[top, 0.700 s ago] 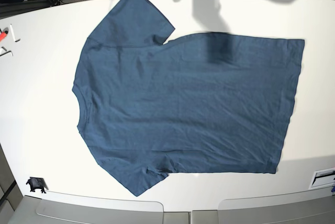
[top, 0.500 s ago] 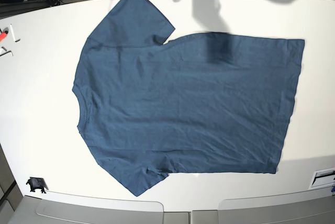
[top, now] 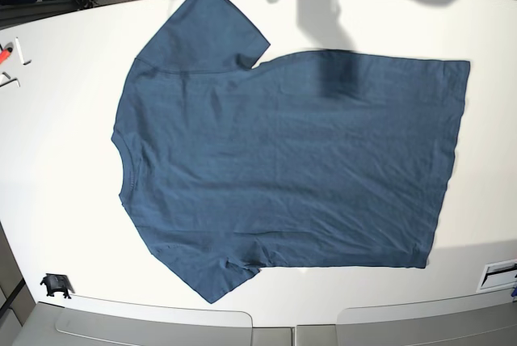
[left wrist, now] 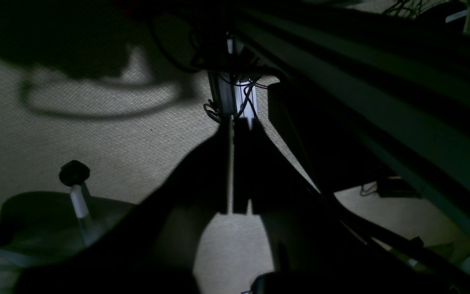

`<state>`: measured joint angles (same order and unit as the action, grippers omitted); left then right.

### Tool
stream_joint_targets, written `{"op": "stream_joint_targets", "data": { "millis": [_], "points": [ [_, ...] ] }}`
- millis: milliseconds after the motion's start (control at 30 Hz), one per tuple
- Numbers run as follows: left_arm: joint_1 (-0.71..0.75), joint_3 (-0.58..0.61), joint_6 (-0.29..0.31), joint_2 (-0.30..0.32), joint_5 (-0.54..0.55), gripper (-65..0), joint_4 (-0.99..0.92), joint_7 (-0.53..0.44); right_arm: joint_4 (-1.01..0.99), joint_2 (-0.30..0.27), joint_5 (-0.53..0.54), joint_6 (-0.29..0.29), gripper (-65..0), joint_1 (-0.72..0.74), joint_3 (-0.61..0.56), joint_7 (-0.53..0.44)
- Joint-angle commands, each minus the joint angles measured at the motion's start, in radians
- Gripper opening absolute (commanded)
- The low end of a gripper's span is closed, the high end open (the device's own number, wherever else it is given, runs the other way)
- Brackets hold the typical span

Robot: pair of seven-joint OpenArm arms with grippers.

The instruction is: Fold the T-shirt properly

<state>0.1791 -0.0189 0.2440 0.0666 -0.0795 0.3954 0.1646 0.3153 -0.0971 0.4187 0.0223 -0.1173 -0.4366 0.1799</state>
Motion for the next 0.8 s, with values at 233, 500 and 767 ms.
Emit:
{"op": "stream_joint_targets", "data": {
  "millis": [233, 500, 767],
  "points": [
    [0.003, 0.0, 0.007, 0.0, 0.002, -65.0, 0.005, -0.008, 0.005, -0.003, 0.0, 0.004, -63.3, -0.003, 0.0, -0.003],
    [0.004, 0.0, 0.007, 0.001, 0.002, -65.0, 0.005, -0.008, 0.005, -0.003, 0.0, 0.004, -63.3, -0.003, 0.0, -0.003],
    [0.018, 0.0, 0.007, 0.001, 0.002, -65.0, 0.005, -0.011, 0.005, -0.003, 0.0, 0.005, -63.3, -0.037, 0.0, -0.015]
  ]
}}
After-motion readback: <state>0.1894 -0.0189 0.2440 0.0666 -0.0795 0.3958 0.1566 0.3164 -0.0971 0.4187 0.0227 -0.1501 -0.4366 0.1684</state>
